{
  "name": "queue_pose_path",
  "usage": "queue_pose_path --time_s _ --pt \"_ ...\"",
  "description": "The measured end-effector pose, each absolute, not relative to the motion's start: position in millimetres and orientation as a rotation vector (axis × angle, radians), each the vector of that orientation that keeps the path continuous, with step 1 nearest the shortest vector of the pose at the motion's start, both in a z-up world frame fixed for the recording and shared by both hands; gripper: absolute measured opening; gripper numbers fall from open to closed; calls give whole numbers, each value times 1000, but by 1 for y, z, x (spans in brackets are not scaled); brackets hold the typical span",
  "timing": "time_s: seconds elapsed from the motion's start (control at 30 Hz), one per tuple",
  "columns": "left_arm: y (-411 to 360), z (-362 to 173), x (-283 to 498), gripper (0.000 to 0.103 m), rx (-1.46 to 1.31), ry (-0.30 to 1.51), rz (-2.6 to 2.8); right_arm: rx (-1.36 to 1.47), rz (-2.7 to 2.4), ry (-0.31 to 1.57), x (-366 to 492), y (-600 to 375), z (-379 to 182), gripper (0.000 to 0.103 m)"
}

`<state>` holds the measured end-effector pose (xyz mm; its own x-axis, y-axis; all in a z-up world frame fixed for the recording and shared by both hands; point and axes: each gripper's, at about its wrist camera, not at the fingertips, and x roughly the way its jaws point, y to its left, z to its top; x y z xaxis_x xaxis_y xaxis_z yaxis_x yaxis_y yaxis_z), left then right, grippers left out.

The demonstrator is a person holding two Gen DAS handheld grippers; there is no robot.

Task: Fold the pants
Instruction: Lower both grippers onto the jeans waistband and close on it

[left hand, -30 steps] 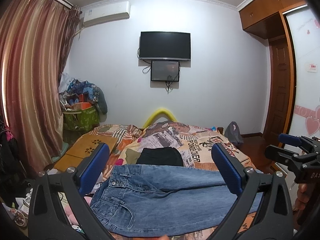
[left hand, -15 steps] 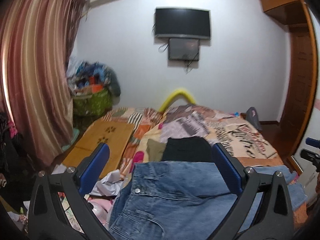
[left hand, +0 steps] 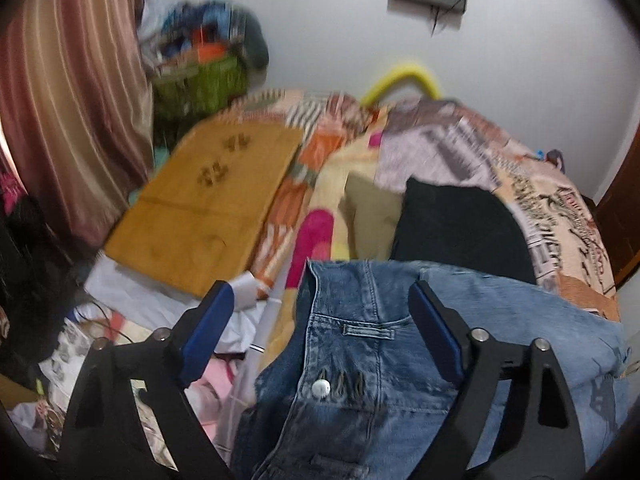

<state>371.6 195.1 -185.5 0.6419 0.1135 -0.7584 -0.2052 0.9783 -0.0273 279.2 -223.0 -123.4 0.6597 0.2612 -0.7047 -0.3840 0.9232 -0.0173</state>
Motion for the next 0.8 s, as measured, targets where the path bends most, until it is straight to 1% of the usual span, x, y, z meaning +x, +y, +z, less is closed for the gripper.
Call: queue_pose_path --time_s 0.03,0.17,0.23,0.27,0.3,0.33,0.4,0.43,0.47,0.53,0.67,0.7,0.73,0.77,0.8 --pt "196 -195 381 82 -121 880 181 -166 381 800 290 -224 -132 102" --pt "200 -234 416 76 -123 966 187 -156 436 898 320 -222 -159 101" --pt "202 -245 428 70 -126 989 186 -169 460 933 334 -218 -174 100" --pt "202 -253 436 68 -126 1004 184 -176 471 949 339 -216 -180 99" --pt "203 -258 441 64 -126 1016 181 -177 484 965 346 -214 -187 98" --pt "204 -266 448 59 -130 1033 174 -179 501 989 353 -212 -194 95" --pt "205 -273 453 55 -141 1063 161 -187 529 1030 365 -207 -206 91" --pt "206 -278 456 52 -152 1078 151 -191 545 1053 371 -205 -213 87" --pt "207 -284 460 52 -162 1096 138 -193 557 1072 375 -203 -218 84" --pt "206 -291 464 52 -162 1117 134 -199 579 1115 382 -199 -229 76" --pt "206 -301 468 51 -168 1137 123 -196 639 1181 387 -192 -245 76" --pt "206 -302 469 47 -178 1136 115 -198 646 1180 386 -192 -246 77" --pt "206 -301 470 40 -186 1136 107 -201 656 1177 384 -192 -245 74" --pt "206 -301 471 36 -195 1136 93 -200 668 1179 383 -191 -245 71" --pt "205 -300 472 32 -189 1137 96 -196 678 1184 382 -191 -244 64"
